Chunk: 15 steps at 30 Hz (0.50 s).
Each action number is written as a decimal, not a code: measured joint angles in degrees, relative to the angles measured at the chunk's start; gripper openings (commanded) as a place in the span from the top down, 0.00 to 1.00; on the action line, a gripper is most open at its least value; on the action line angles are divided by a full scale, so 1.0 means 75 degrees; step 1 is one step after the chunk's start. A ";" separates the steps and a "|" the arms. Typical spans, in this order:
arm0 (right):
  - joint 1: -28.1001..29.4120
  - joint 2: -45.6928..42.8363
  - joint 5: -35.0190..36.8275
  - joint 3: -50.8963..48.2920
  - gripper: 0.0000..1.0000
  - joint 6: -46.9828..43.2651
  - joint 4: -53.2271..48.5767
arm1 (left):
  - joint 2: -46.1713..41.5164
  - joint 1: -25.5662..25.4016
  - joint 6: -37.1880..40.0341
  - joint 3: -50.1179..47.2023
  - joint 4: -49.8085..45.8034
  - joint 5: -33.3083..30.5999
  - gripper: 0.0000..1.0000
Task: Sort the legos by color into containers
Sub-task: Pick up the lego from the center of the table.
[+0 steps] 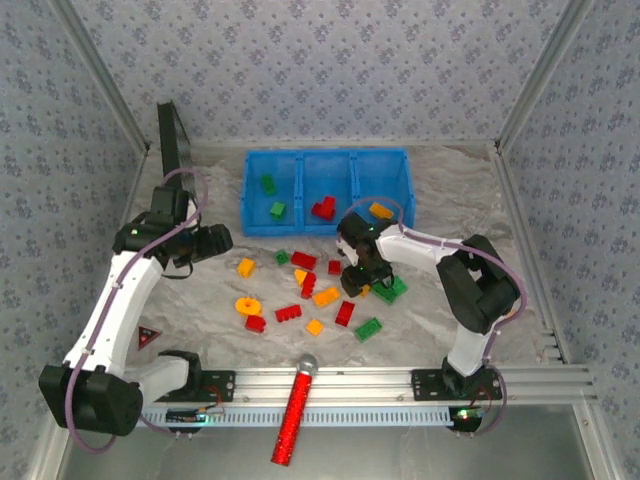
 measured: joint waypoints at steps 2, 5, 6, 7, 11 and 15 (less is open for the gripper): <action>0.0017 0.0029 0.0029 -0.0020 0.48 0.0009 0.0003 | 0.0006 -0.0067 -0.0026 -0.0015 -0.0006 0.0020 0.21; 0.0032 0.0029 0.0035 -0.0035 0.52 0.0000 -0.0009 | 0.0020 -0.0230 -0.0087 -0.0044 0.0009 0.0023 0.21; 0.0032 0.0029 0.0032 -0.0035 0.51 -0.0012 -0.0009 | 0.0026 -0.0306 -0.0108 -0.0085 0.0020 0.0020 0.21; 0.0032 0.0029 0.0032 -0.0035 0.51 -0.0015 -0.0015 | 0.0038 -0.0393 -0.0146 -0.0146 0.0020 0.0020 0.21; -0.0009 -0.0015 0.0029 -0.0029 0.53 0.0023 -0.0102 | 0.0149 -0.0895 -0.0227 -0.0361 -0.0015 -0.0099 0.21; -0.0306 -0.0344 0.0032 0.0236 0.54 0.0099 -0.0437 | 0.0268 -0.1591 -0.0379 -0.0522 -0.0055 -0.0309 0.21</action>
